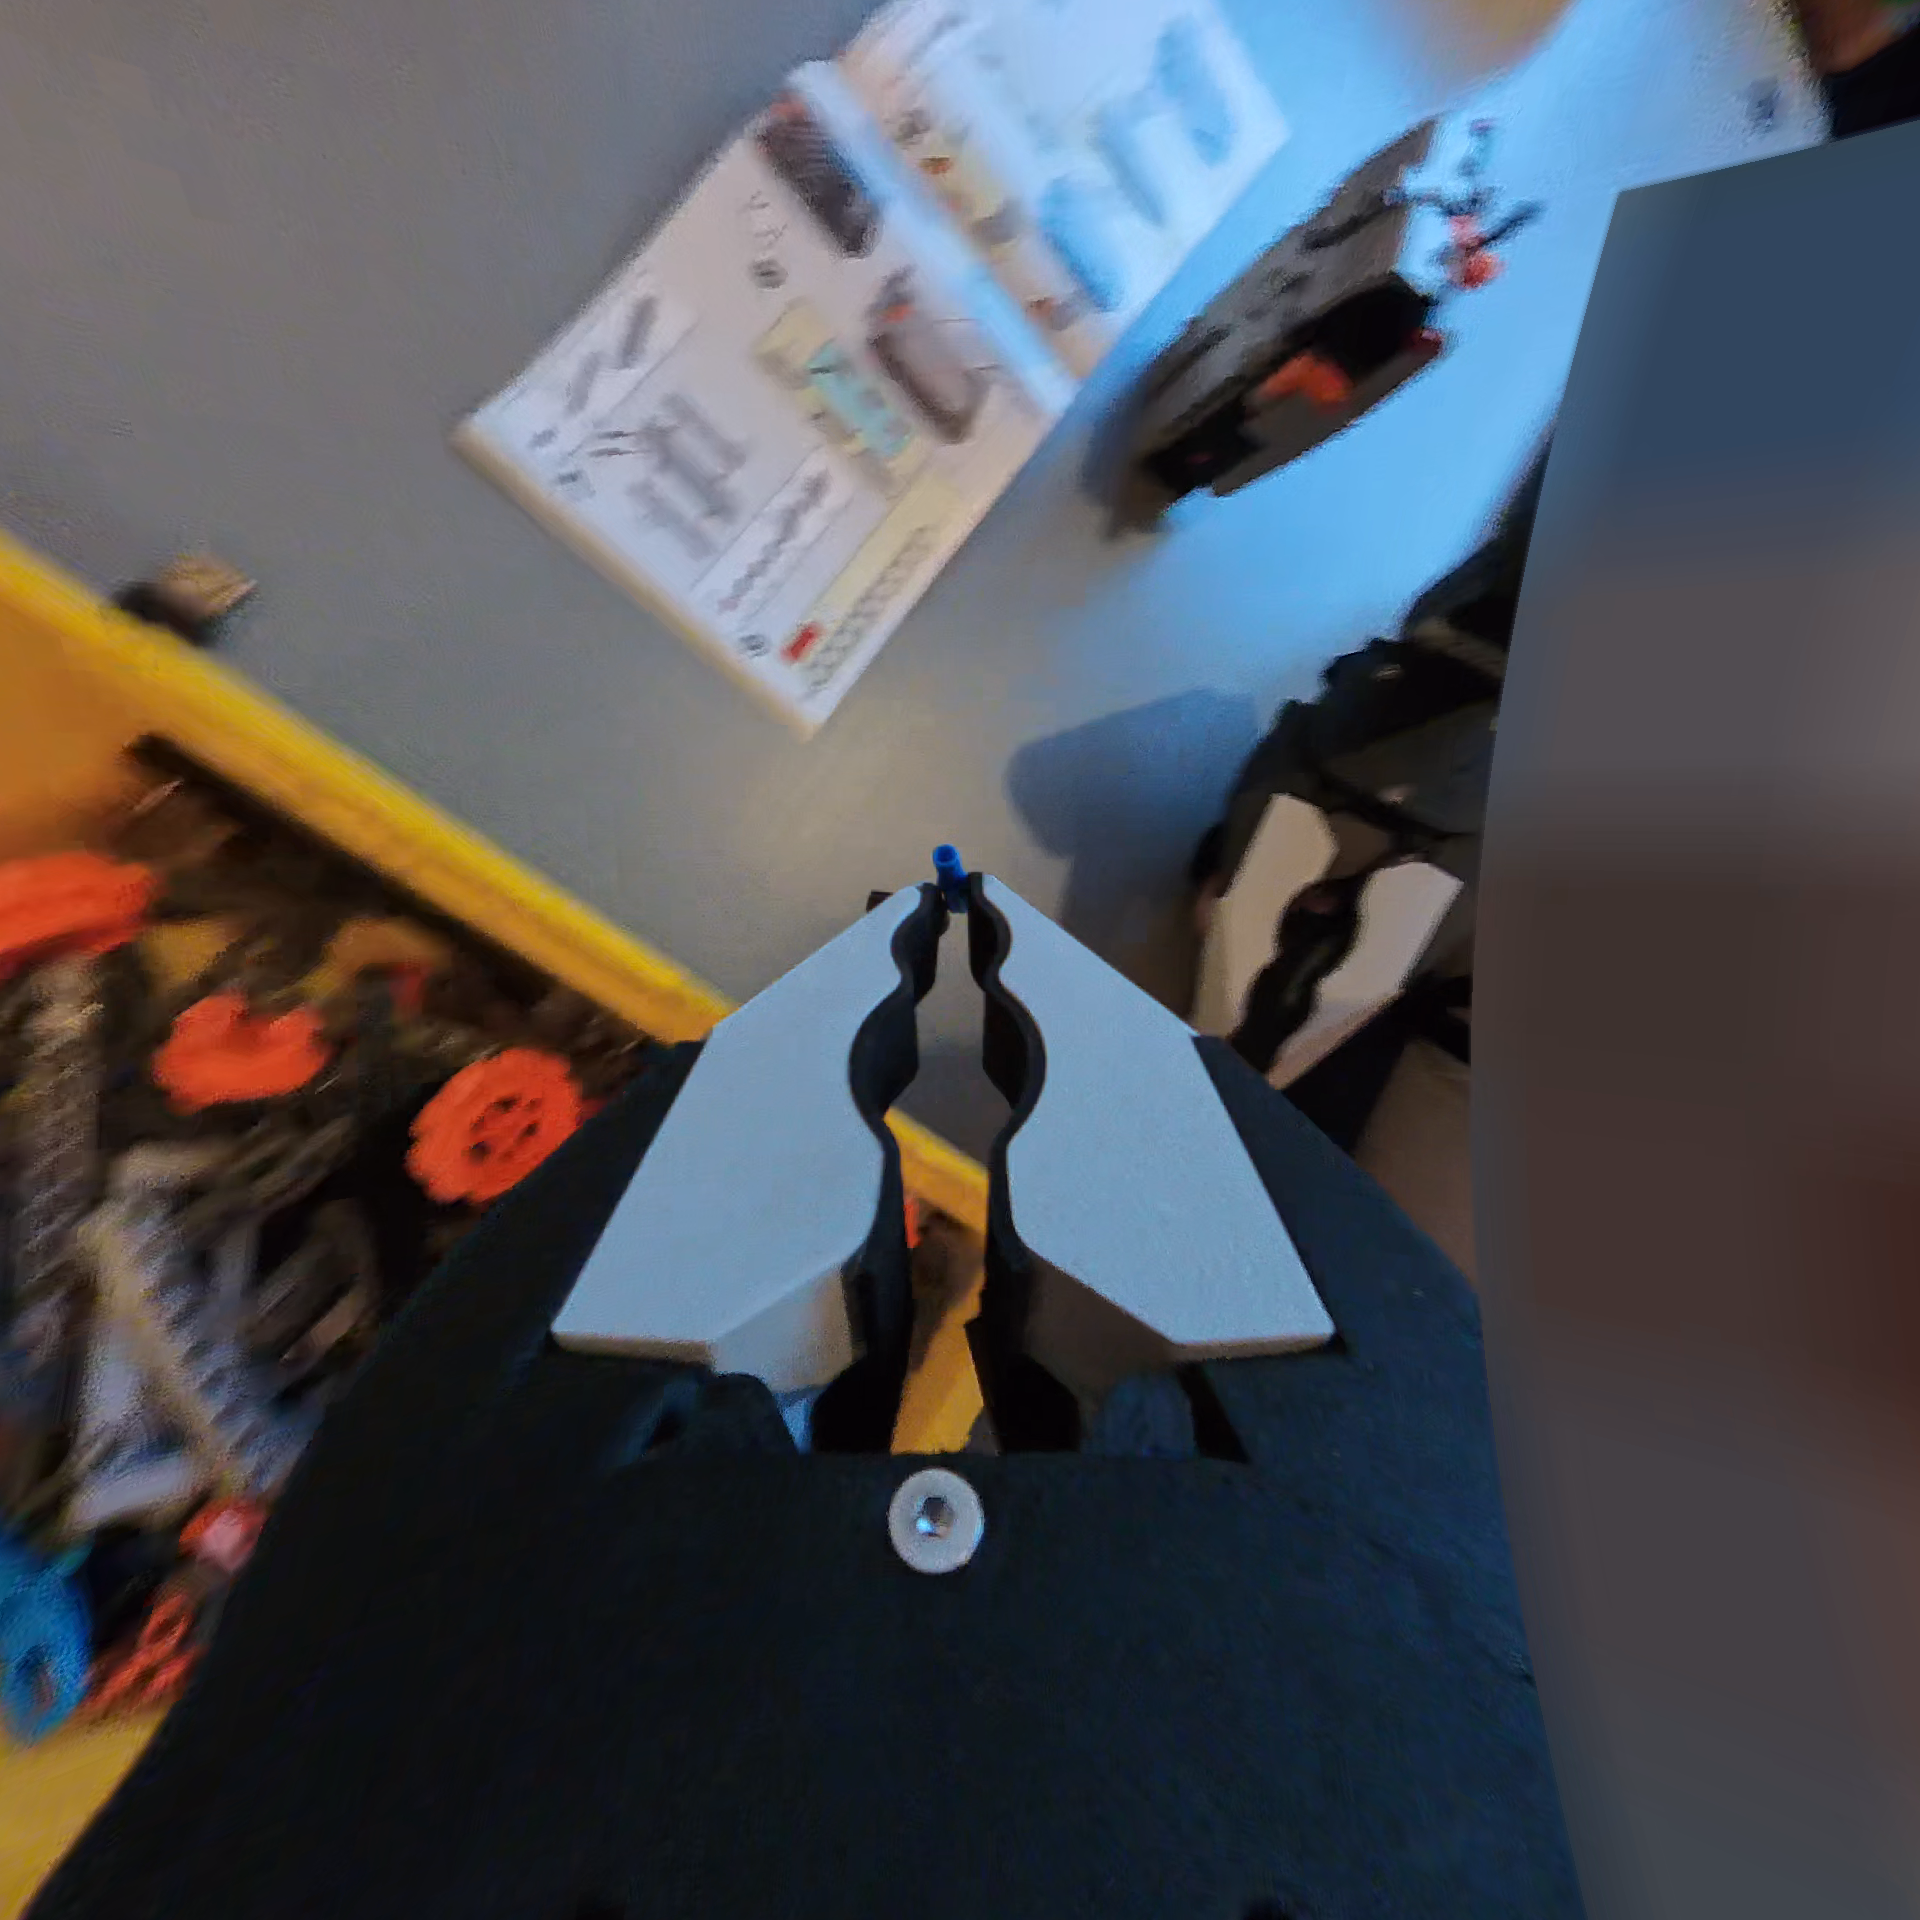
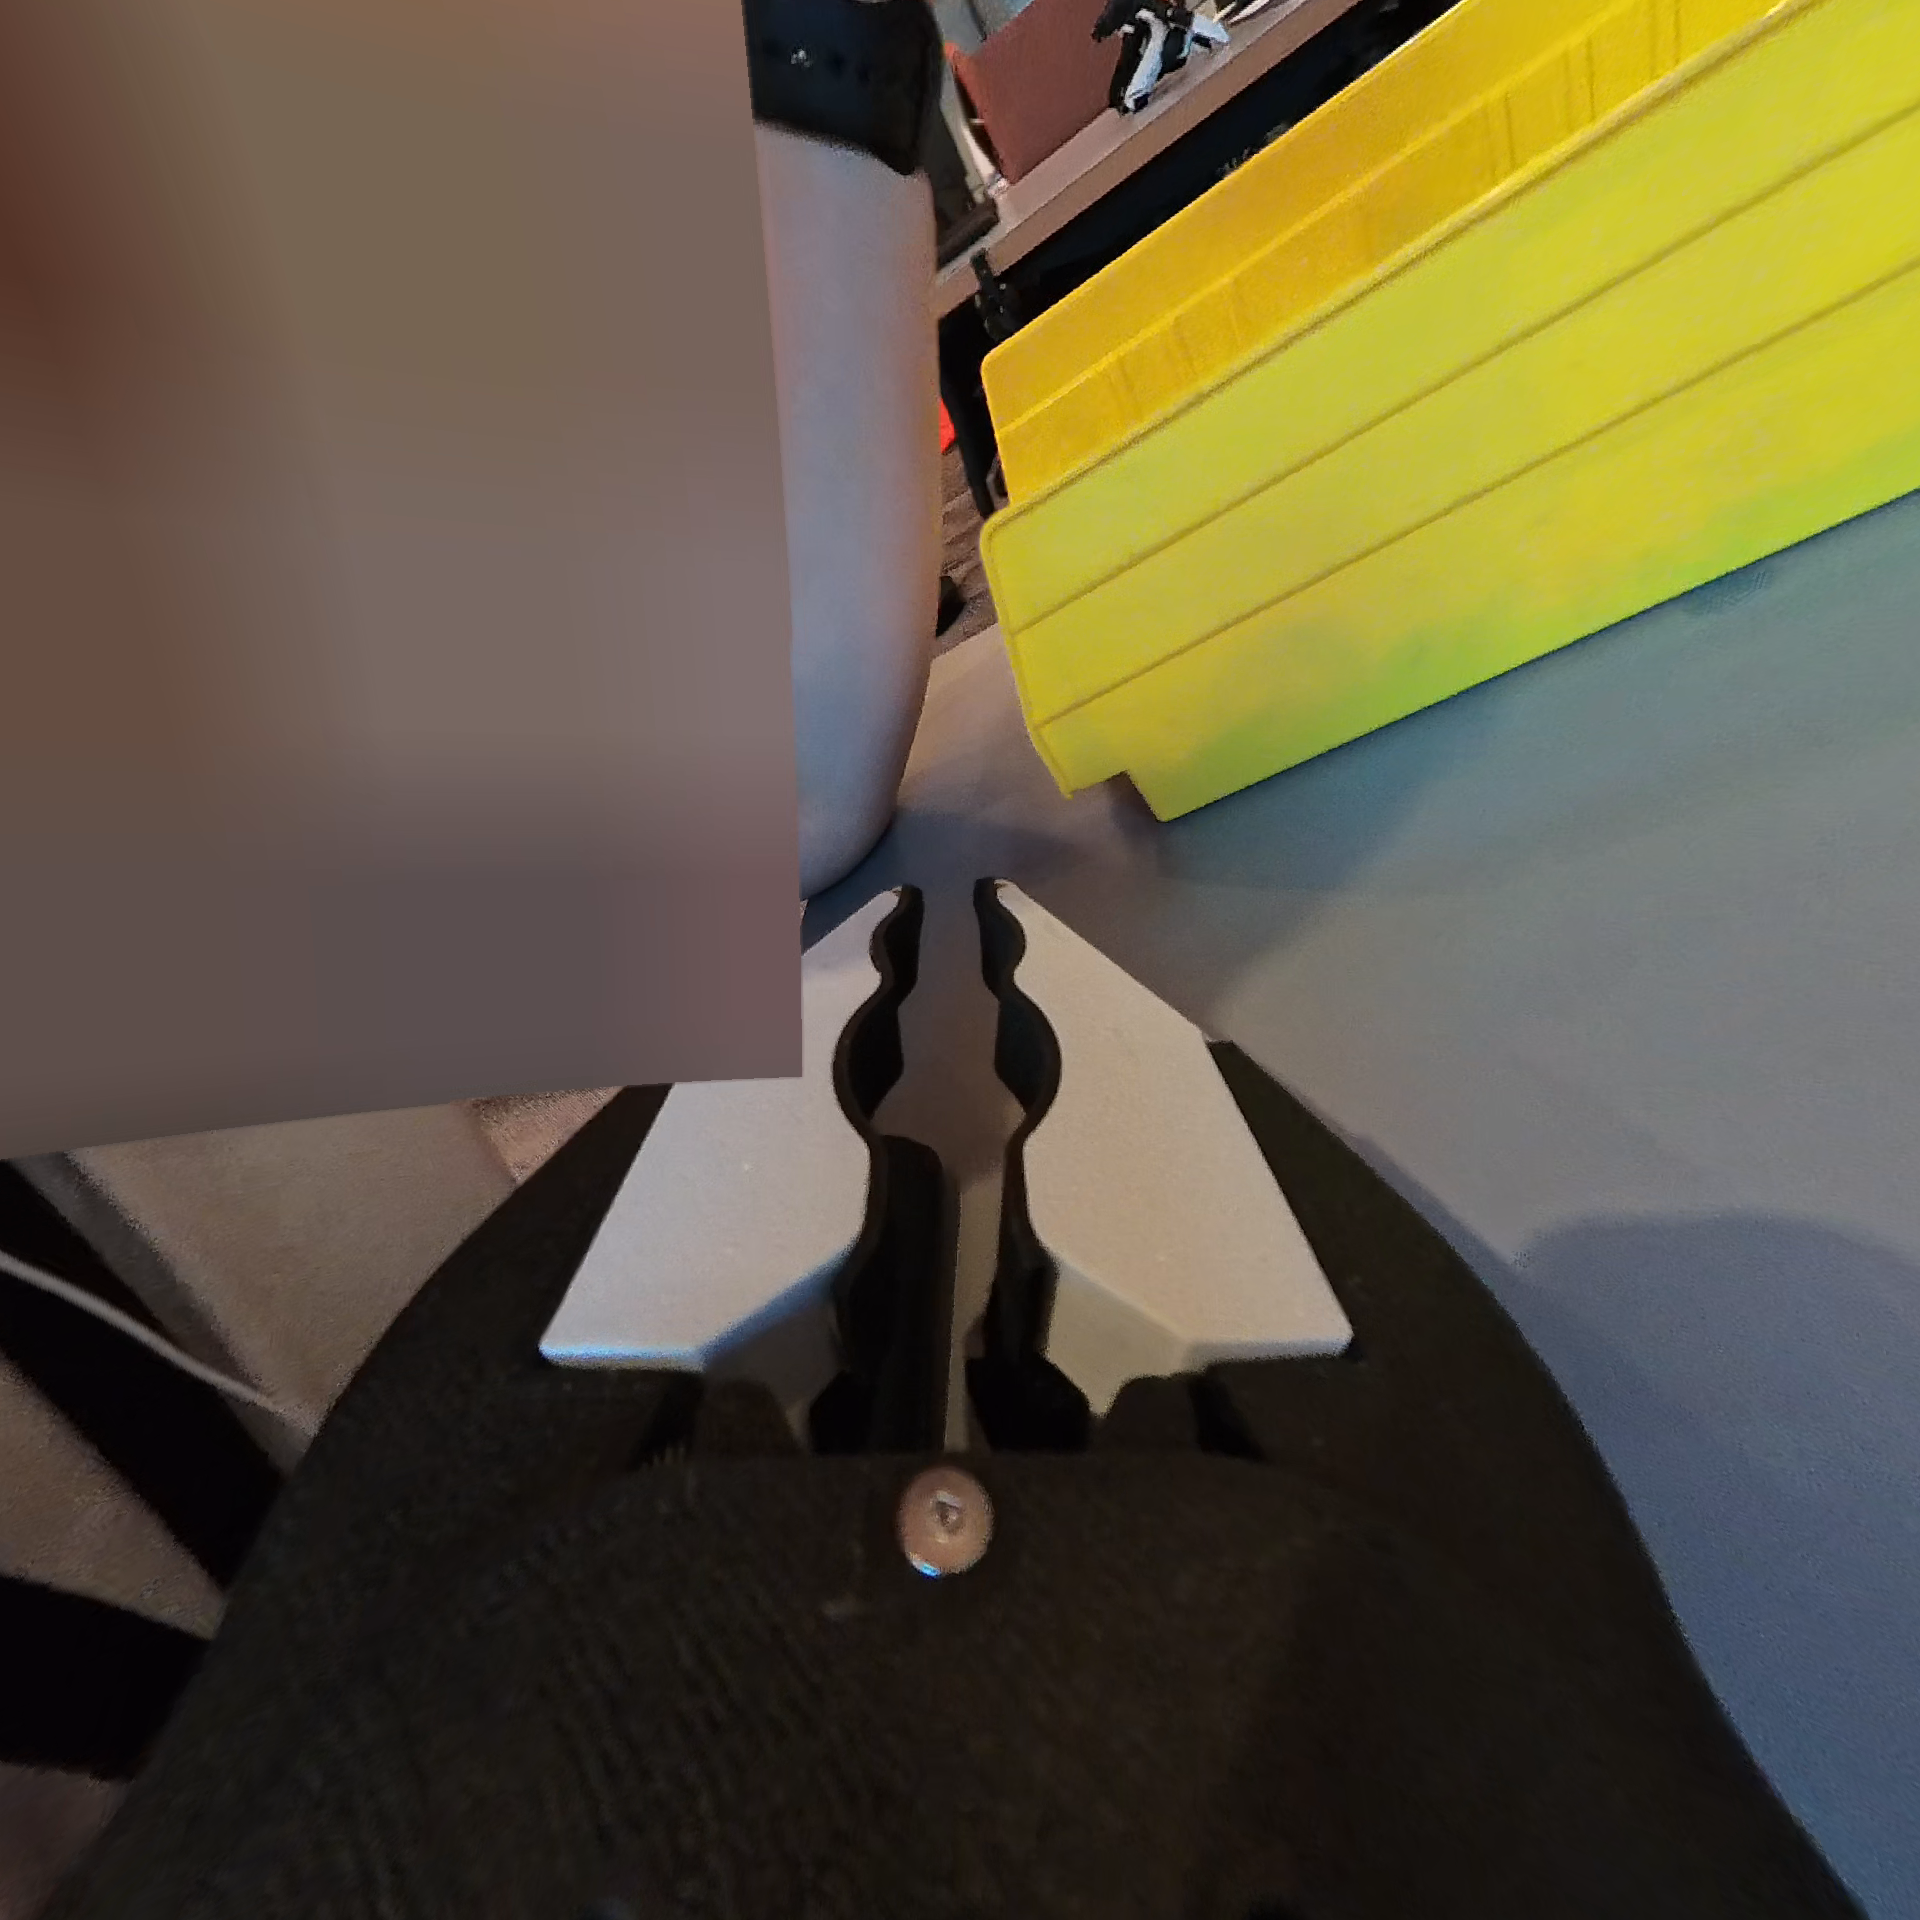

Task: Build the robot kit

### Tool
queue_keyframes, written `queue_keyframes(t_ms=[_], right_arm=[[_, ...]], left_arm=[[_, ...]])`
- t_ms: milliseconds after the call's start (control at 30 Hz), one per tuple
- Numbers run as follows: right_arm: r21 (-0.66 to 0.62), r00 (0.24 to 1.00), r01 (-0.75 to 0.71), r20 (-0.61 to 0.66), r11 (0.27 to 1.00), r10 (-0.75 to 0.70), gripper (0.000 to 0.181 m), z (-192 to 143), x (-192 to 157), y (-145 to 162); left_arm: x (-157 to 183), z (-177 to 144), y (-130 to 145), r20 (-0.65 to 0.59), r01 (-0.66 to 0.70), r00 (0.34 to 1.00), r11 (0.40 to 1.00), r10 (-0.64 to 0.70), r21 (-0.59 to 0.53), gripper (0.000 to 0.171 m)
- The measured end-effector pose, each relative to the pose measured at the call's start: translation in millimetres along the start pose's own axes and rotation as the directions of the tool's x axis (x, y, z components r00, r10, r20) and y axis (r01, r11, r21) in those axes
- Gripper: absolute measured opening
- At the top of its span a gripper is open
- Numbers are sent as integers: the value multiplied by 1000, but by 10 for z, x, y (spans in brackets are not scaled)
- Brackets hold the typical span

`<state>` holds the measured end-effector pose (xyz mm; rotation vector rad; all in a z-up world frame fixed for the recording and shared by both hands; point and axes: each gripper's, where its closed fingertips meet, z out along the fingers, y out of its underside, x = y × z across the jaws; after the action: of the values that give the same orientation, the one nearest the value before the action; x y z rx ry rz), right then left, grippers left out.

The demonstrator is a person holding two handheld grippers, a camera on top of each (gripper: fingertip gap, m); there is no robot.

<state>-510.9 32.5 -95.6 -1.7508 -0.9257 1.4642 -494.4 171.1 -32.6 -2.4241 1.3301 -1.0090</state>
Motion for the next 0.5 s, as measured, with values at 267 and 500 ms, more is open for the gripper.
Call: queue_keyframes(t_ms=[267,500], right_arm=[[-30,996,89,-1,996,-89,10,32,-72,35],[-6,975,220,8,975,-220,10,34,-228,-14]], left_arm=[[218,657,22,-106,80,989,978,-101,-192,3],[285,1081,221,-31,32,998,931,-47,-362,3]])
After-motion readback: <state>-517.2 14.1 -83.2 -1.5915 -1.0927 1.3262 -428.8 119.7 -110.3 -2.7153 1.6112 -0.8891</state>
